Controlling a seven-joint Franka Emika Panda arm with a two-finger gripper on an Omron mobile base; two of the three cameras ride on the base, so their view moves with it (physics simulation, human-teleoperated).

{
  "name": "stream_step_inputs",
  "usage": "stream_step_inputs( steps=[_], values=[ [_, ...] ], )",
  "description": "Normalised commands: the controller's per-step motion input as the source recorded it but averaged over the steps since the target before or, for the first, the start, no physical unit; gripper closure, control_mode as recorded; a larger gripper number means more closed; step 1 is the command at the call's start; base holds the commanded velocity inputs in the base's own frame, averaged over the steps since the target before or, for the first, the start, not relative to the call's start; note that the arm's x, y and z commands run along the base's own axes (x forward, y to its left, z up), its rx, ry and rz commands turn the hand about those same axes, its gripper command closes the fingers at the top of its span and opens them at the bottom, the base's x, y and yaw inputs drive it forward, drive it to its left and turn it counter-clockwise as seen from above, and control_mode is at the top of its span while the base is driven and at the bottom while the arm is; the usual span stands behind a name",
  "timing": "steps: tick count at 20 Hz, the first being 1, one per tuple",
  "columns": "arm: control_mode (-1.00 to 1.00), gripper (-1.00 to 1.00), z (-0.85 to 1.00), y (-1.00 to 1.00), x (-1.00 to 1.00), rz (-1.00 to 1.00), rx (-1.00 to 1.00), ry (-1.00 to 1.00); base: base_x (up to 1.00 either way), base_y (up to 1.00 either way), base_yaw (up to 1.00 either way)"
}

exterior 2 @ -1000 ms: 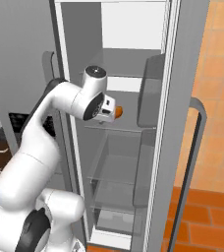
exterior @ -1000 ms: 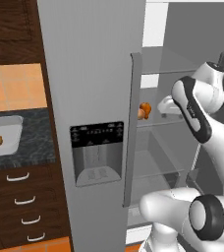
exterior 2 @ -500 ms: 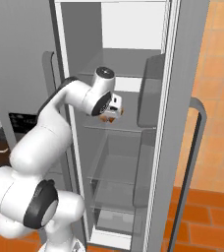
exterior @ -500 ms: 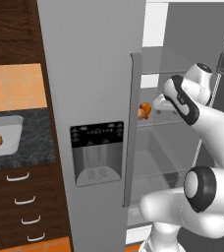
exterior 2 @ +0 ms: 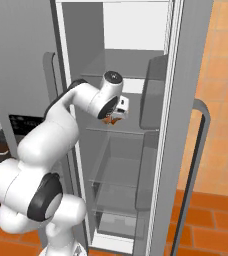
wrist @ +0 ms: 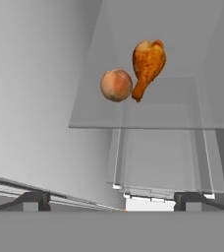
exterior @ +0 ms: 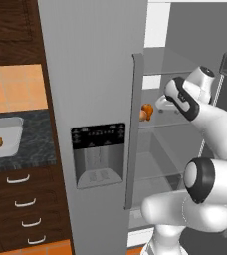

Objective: Place one onion and one chicken drumstick in each tupperware on the nearby counter, to pack two identical lunches.

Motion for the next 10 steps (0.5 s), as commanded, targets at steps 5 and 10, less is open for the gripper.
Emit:
stream_step_inputs(
  steps=[5,10],
  values=[
    [-1.00,-1.00,-0.03,0.00,0.28,-0.04,0.00,-0.03,0.00,0.00,0.00],
    [-1.00,-1.00,-0.04,0.00,0.52,-0.06,0.00,0.00,0.00,0.00,0.00]
  ],
)
